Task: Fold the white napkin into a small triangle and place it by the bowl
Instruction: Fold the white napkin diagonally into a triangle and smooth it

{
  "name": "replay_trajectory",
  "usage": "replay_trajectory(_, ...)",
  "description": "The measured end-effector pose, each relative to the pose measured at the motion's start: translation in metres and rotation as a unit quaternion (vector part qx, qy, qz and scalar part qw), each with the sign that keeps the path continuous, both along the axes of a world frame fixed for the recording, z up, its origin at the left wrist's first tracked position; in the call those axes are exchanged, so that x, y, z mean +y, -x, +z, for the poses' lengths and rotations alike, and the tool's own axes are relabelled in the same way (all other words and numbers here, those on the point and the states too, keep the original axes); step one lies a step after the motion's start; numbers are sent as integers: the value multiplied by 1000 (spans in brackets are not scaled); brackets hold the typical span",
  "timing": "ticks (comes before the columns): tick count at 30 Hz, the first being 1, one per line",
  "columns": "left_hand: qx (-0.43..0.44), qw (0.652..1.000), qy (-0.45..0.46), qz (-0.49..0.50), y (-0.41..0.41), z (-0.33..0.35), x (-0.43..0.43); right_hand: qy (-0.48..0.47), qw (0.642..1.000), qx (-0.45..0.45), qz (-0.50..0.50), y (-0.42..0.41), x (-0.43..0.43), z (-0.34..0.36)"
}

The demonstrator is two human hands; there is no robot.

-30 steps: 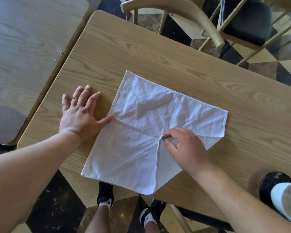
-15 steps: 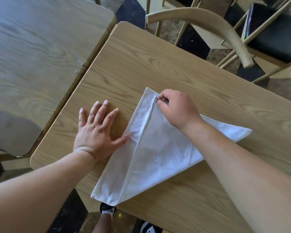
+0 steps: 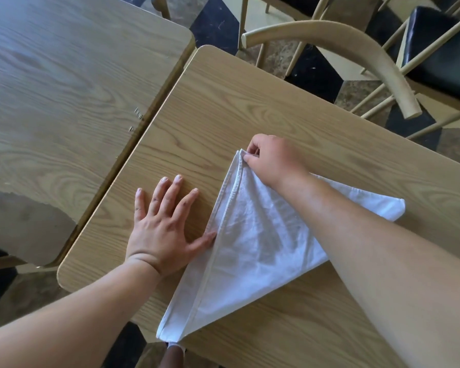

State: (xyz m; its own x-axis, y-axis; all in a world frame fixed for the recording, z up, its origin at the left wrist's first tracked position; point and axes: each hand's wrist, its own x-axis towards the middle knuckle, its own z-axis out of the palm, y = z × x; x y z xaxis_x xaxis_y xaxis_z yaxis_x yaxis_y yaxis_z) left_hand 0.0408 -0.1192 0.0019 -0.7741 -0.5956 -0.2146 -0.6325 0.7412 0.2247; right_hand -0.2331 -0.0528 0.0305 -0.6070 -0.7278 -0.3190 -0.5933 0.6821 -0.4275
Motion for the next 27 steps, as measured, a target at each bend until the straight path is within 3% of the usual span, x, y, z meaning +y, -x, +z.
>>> replay_trajectory(5, 7, 1000, 1, -1, -2, -1, 0, 73, 987, 139, -23, -14, 15, -3)
replay_trajectory(9, 7, 1000, 4, -1, -2, -1, 1, 168, 972, 149, -76, -32, 62, 1)
replay_trajectory(15, 9, 1000, -4, 11, 1, 1, 3, 56, 981, 141, -123, -16, 175, -17)
replay_trajectory(23, 3, 1000, -8, 16, 4, 6, 6, -1, 938, 163, -307, 47, 263, -14)
replay_trajectory(27, -5, 1000, -3, 16, 0, 7, 12, 57, 939, 239, -239, 23, 263, -7)
